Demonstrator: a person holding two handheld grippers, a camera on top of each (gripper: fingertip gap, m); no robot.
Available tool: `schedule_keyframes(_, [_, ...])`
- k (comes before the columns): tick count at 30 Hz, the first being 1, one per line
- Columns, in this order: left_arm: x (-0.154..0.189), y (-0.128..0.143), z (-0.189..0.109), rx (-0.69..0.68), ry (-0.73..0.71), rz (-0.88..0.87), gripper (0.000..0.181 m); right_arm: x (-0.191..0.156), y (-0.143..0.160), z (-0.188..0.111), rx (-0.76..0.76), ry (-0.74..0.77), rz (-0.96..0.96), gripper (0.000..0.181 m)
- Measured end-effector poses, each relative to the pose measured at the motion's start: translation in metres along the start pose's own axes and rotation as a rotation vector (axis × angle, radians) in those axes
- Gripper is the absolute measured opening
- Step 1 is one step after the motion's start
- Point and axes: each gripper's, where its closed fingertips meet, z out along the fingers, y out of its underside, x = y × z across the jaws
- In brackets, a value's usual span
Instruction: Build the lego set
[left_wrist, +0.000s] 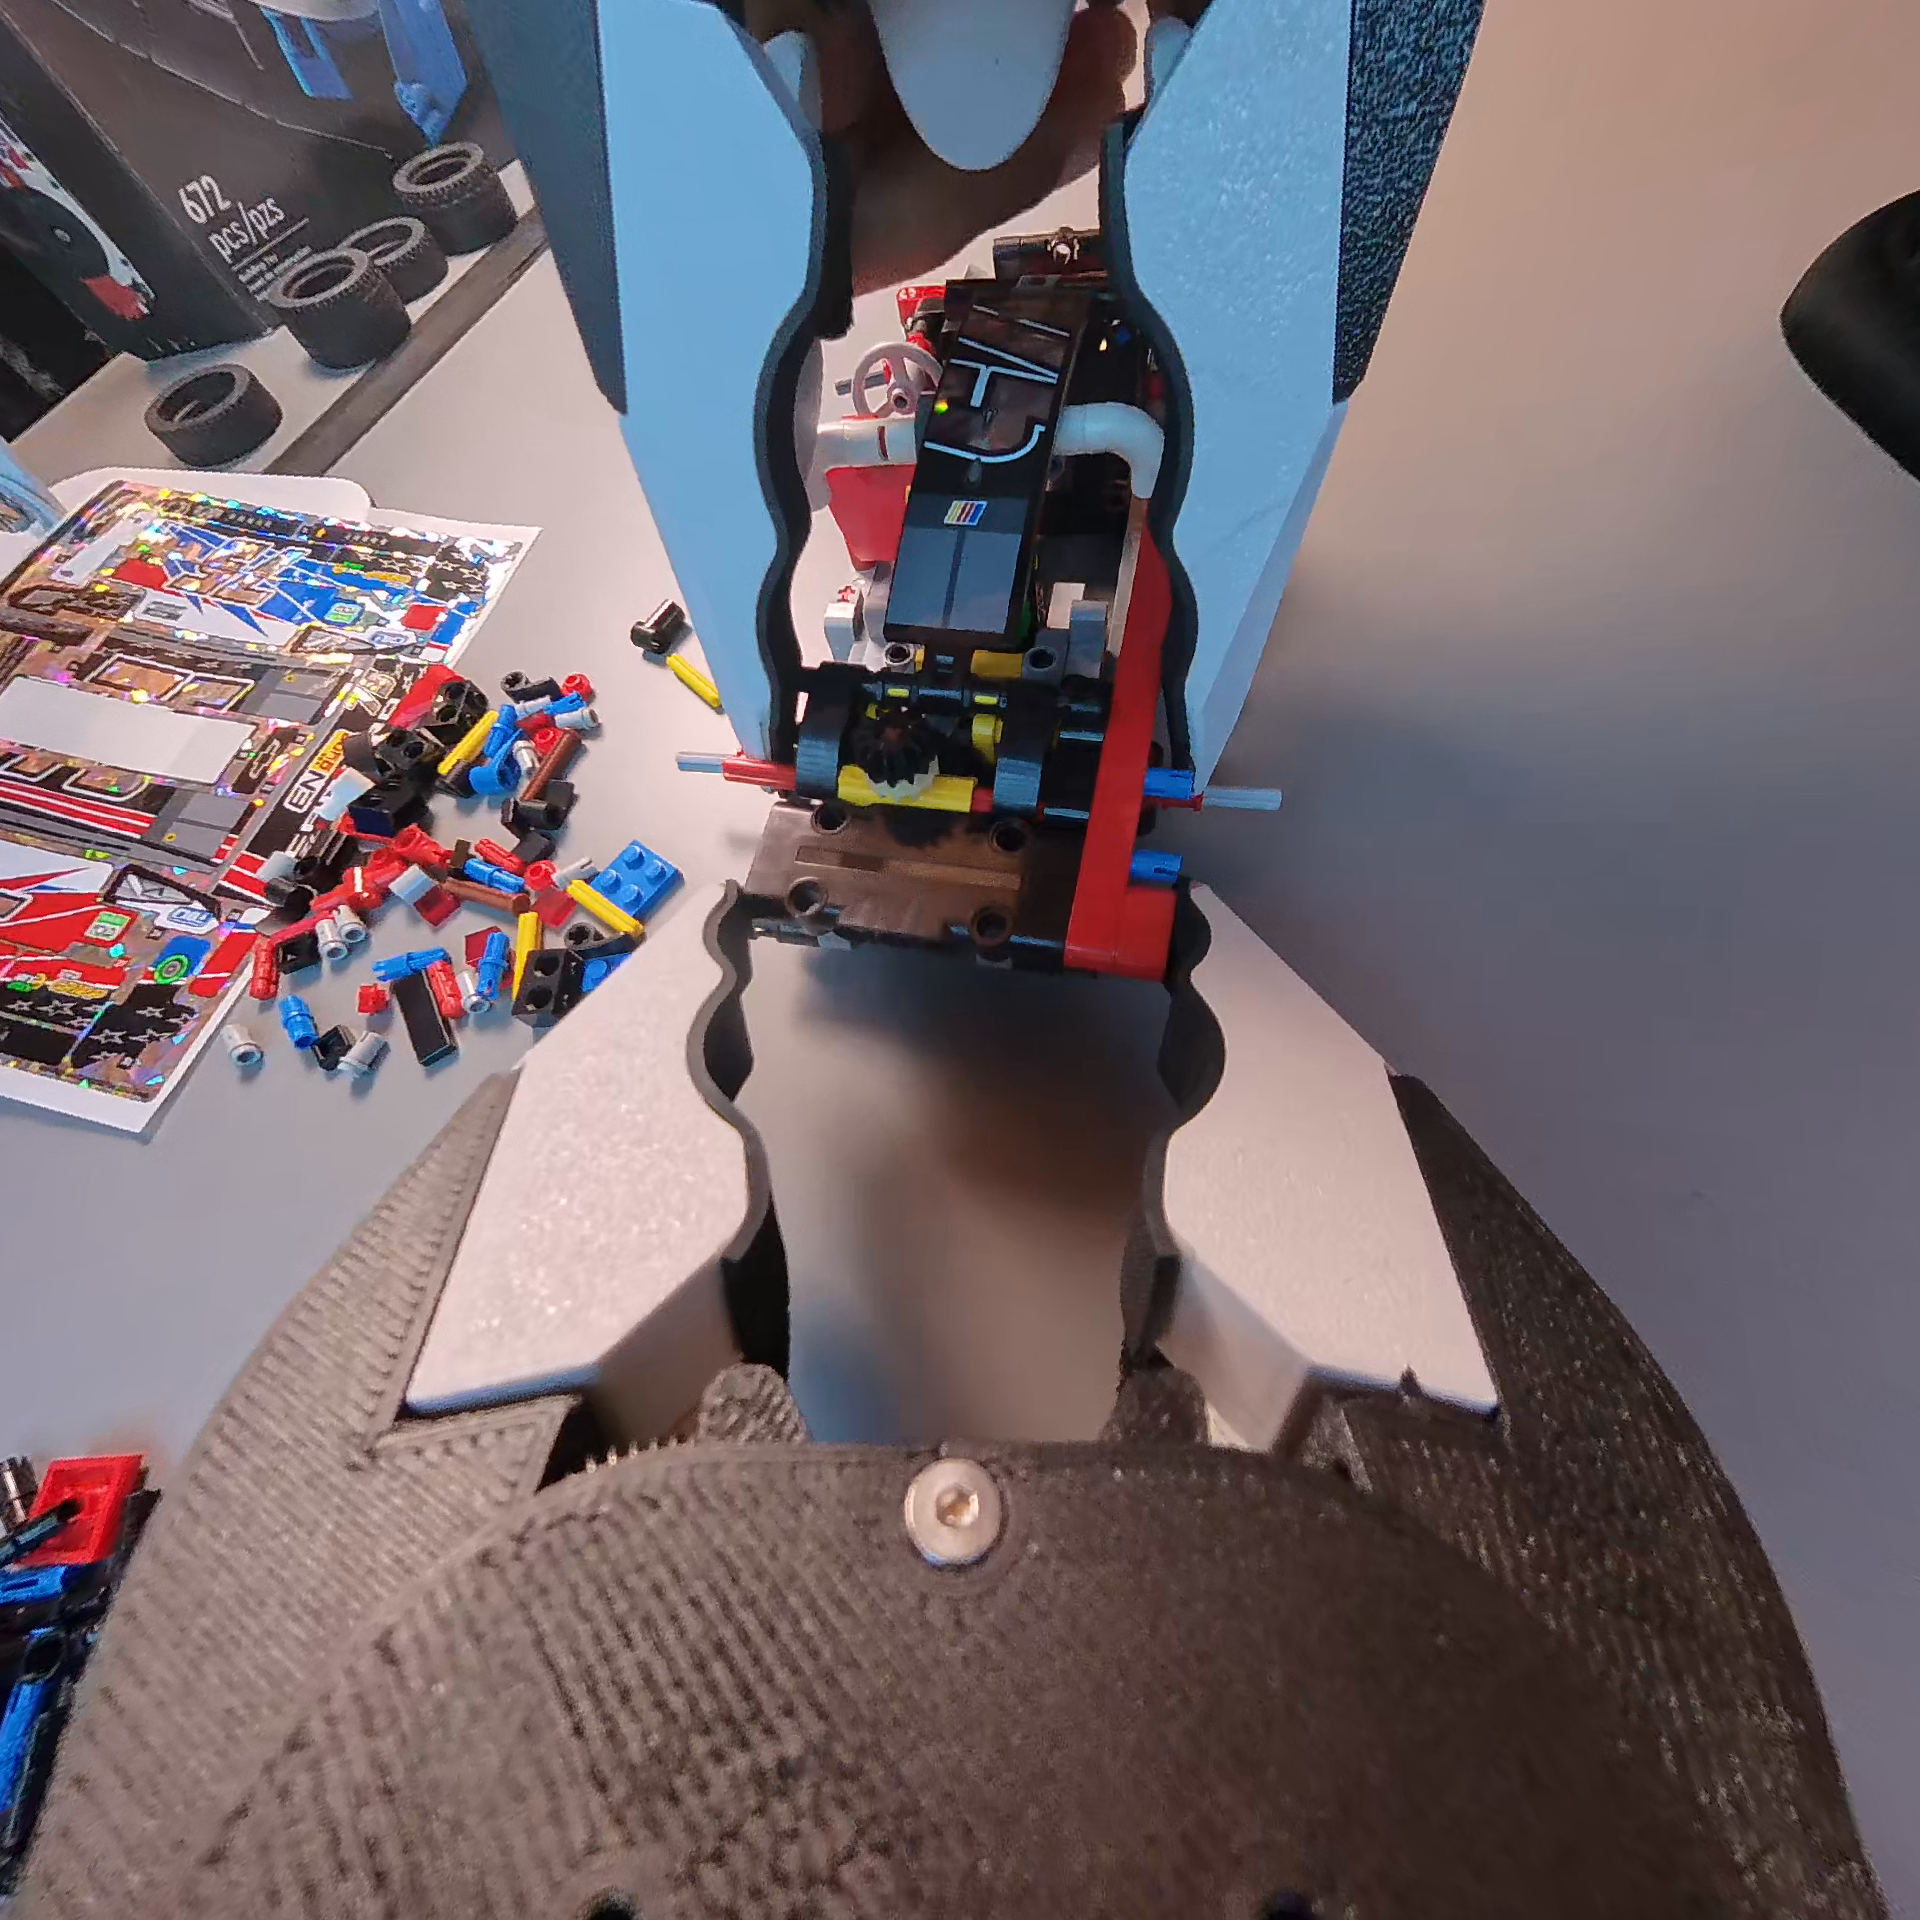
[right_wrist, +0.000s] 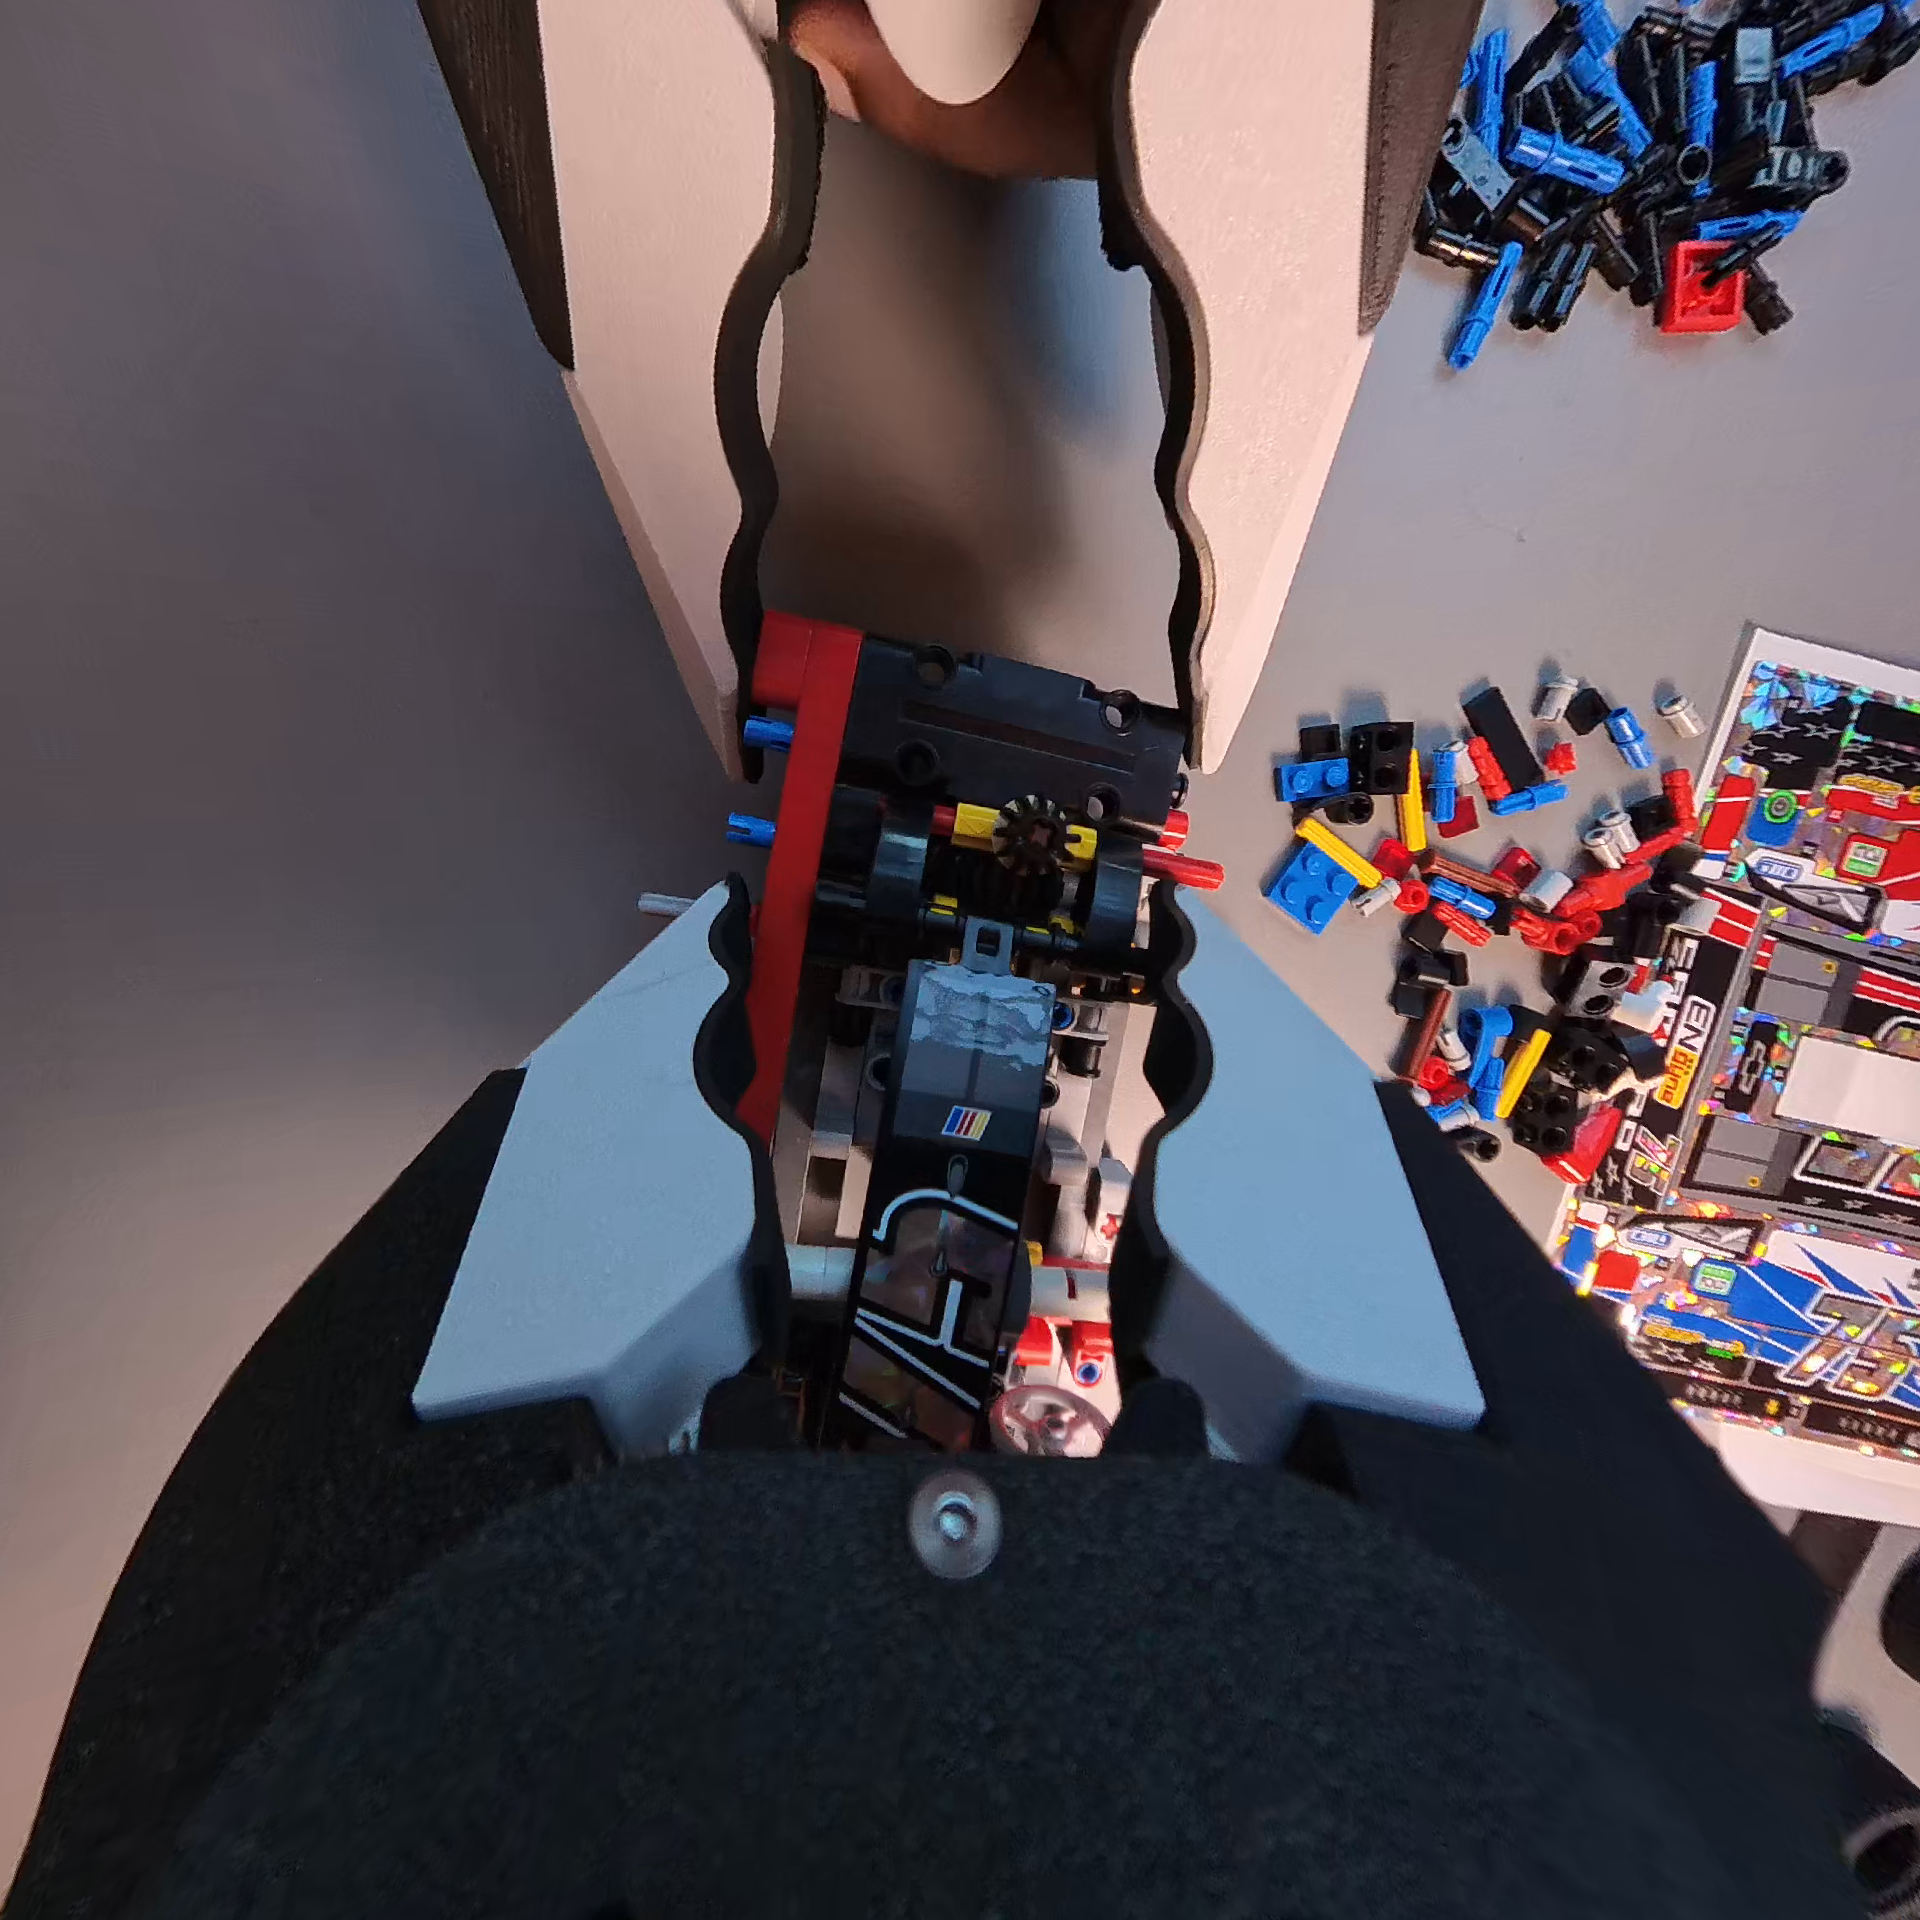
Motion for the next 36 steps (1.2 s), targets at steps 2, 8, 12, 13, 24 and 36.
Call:
schedule_keyframes(2, [0.001,-0.001,-0.001,0.011,0.013,-0.006,0.079,-0.001,0.0,0.0,-0.009,-0.01,0.006,0.075])
schedule_keyframes(8, [-0.001,0.0,-0.002,0.009,-0.011,0.019,0.079,0.006,-0.001,-0.002,-0.007,0.011,0.018,0.087])
schedule_keyframes(12, [-0.001,0.0,-0.002,0.009,-0.01,0.017,0.08,0.009,-0.011,-0.007,0.044,-0.008,0.049,0.096])
schedule_keyframes(13, [-0.001,0.0,-0.002,0.009,-0.011,0.018,0.08,0.008,-0.013,-0.007,0.047,-0.02,0.052,0.096])
schedule_keyframes(24, [-0.005,0.001,-0.002,0.001,-0.036,-0.002,0.08,0.008,-0.009,0.003,0.011,-0.043,0.041,0.087])
schedule_keyframes(36, [-0.007,0.002,-0.002,-0.004,-0.045,-0.028,0.079,0.008,-0.01,0.003,0.02,-0.056,0.031,0.082])
